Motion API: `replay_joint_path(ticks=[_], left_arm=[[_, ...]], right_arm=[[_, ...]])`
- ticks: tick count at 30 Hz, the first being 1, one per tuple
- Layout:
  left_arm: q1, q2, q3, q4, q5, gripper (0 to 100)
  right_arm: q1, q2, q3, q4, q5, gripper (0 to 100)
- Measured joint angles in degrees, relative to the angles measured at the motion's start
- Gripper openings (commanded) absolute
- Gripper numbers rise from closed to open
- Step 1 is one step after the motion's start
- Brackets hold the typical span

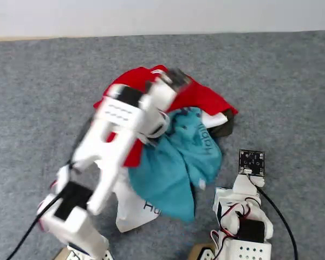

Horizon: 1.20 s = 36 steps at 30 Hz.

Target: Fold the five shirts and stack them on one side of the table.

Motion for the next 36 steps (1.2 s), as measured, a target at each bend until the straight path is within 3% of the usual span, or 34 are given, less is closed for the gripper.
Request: replay_joint_path(ticks=[7, 19, 26, 36], left_arm=[[-17.76, -14.86, 0.0, -0.26, -1.14, 0], [-52.84, -27.69, 0.0, -10.99, -9.76, 0], [-62.77, -27.69, 2.64, -13.71, -10.99, 0], [-71.21, -27.69, 11.52, -25.49, -11.08, 2]], right_arm=[[0.0, 0.0, 0.0, 0.0, 0.0, 0.9], [0.0, 0.0, 0.0, 0.0, 0.0, 0.9], [0.0, 0.0, 0.0, 0.0, 0.0, 0.9], [0.0, 0.0, 0.0, 0.0, 0.0, 0.9]])
